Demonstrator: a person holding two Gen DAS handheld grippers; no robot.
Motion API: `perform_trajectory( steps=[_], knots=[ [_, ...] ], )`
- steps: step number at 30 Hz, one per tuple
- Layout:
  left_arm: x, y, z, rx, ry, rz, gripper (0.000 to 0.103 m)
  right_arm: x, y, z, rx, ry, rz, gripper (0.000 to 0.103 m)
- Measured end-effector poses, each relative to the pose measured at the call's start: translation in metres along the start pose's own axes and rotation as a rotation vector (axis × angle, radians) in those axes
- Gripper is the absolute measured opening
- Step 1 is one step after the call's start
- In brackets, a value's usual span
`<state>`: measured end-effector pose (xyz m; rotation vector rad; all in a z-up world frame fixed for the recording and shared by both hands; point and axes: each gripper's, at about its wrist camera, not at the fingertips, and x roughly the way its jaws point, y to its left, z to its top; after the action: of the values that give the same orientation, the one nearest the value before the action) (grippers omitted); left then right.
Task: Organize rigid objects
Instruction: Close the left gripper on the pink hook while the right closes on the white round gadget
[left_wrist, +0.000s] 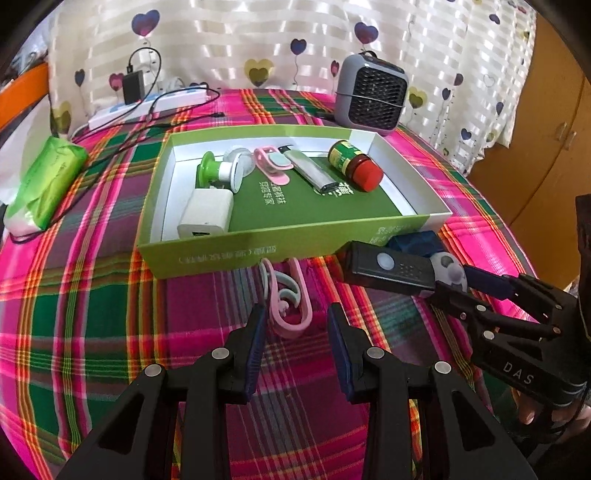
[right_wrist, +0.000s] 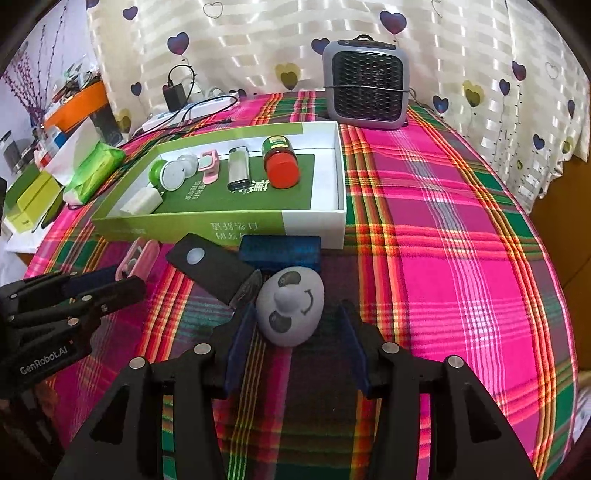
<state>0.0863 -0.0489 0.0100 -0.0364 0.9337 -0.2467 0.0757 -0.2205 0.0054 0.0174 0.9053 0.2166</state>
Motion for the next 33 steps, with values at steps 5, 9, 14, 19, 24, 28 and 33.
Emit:
perform_trajectory(
  steps=[5,9,14,19,24,28,33],
  knots=[
    [0.005,0.001,0.006,-0.007,0.001,0.015,0.033,0.003,0.002,0.004,-0.019,0.005,-0.022,0.050],
    [0.008,0.002,0.010,0.000,0.002,0.018,0.033,0.006,-0.001,0.006,-0.019,0.006,-0.055,0.050],
    [0.009,0.005,0.011,-0.004,-0.006,0.002,0.033,0.005,-0.009,0.007,0.000,0.002,-0.053,0.050],
    [0.009,0.008,0.011,-0.017,-0.013,-0.012,0.033,0.006,-0.010,0.008,0.003,0.002,-0.052,0.050],
    [0.010,0.005,0.010,0.000,-0.016,0.002,0.033,0.006,-0.011,0.009,0.005,0.002,-0.055,0.050],
    [0.009,0.004,0.010,0.004,-0.016,0.006,0.033,0.005,-0.011,0.008,0.005,0.001,-0.057,0.050],
    [0.009,0.004,0.009,0.005,-0.017,0.006,0.032,0.003,-0.010,0.006,0.009,0.000,-0.071,0.045]
  ],
)
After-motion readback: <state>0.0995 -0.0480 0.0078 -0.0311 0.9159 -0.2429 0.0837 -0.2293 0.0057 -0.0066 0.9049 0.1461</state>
